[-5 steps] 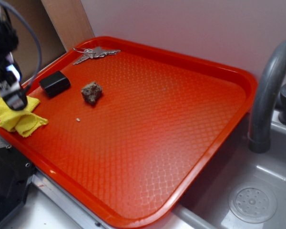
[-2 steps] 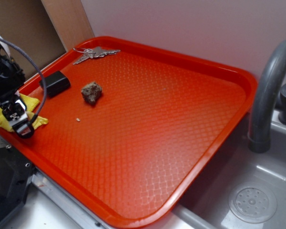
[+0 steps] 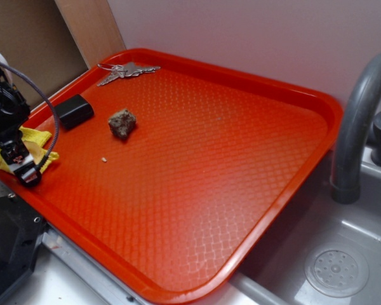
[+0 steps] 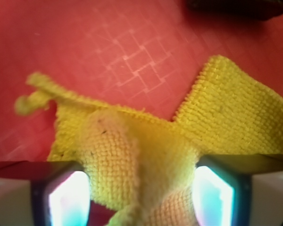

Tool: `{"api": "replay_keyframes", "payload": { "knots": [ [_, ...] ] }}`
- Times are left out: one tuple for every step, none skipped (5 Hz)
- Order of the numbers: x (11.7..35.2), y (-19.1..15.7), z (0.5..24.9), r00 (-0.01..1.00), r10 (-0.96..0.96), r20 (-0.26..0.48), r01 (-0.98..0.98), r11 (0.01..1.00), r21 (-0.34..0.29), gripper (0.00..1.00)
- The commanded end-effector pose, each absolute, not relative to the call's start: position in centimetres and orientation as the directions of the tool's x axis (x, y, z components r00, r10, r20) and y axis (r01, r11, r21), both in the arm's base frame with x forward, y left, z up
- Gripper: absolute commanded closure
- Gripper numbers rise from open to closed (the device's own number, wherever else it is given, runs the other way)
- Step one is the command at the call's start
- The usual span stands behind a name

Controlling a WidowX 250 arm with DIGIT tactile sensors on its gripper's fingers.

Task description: Grab the yellow cloth.

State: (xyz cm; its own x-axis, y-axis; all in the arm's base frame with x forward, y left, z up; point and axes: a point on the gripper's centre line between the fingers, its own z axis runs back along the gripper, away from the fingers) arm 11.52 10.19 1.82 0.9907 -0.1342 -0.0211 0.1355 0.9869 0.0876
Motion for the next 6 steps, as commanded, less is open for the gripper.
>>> {"api": "replay_keyframes", "payload": {
  "knots": [
    [11.4, 9.3, 2.3, 0.987, -0.162, 0.002, 0.161, 0.985, 0.053, 1.0],
    [14.4, 6.0, 7.3, 0.98, -0.159, 0.12, 0.154, 0.987, 0.043, 1.0],
    [17.4, 1.6, 12.7, 0.974, -0.096, 0.206, 0.097, 0.995, 0.006, 1.0],
    [18.9, -2.0, 17.6, 0.973, -0.052, 0.226, 0.046, 0.998, 0.03, 1.0],
    [20.9, -3.5, 22.5, 0.992, 0.081, 0.094, -0.078, 0.996, -0.034, 1.0],
    [21.9, -3.3, 27.5, 0.992, 0.106, 0.067, -0.1, 0.992, -0.081, 1.0]
  ]
}}
